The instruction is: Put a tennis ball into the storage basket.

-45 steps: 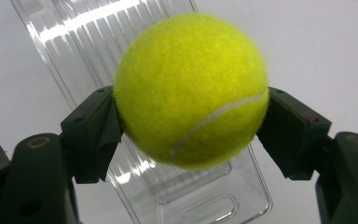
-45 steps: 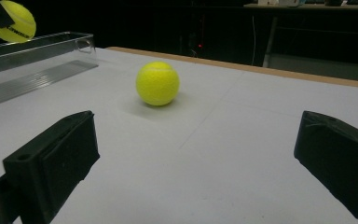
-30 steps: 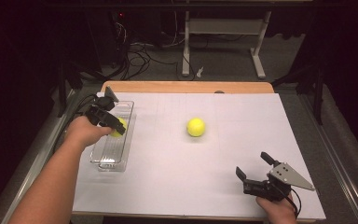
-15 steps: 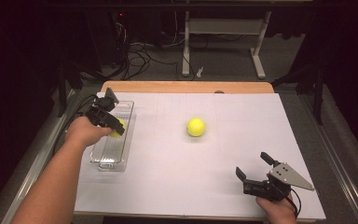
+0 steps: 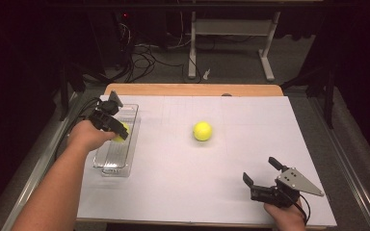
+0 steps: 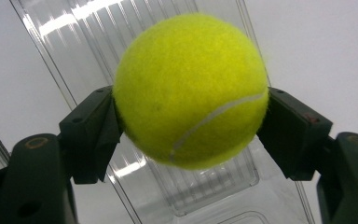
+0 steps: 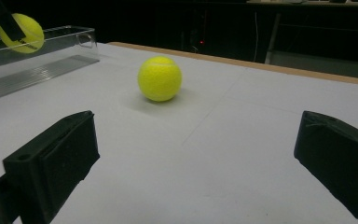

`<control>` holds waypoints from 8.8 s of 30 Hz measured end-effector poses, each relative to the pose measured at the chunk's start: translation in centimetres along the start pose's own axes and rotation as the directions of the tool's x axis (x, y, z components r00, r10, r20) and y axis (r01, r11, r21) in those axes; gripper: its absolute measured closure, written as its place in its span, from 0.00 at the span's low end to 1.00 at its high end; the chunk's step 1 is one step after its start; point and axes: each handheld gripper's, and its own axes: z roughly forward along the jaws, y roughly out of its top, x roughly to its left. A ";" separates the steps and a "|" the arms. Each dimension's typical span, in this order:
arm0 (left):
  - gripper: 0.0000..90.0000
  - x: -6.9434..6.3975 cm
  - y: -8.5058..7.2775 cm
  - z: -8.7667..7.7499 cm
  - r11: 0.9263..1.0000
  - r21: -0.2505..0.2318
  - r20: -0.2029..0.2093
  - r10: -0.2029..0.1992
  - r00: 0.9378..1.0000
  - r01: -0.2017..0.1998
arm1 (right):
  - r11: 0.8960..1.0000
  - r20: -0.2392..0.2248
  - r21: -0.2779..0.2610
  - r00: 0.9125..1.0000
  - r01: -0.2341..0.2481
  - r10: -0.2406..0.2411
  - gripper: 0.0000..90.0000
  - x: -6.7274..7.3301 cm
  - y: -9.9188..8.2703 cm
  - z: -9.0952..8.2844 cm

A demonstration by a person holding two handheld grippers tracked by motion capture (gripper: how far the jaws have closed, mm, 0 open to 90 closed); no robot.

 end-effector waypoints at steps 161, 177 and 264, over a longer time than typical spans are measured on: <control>0.02 -14.2 -10.2 7.6 0.919 -0.230 0.208 0.367 0.907 -0.319 | 1.000 0.039 0.005 0.999 0.000 -0.001 0.00 0.3 0.2 0.7; 0.01 -14.5 -10.3 7.7 0.918 -0.226 0.222 0.374 0.901 -0.325 | 1.000 0.000 0.022 1.000 0.010 -0.010 0.00 1.4 1.3 2.0; 0.01 -15.5 -10.3 7.2 0.899 -0.244 0.264 0.422 0.867 -0.363 | 0.924 -0.015 0.382 1.000 0.028 -0.024 0.29 3.7 3.7 23.1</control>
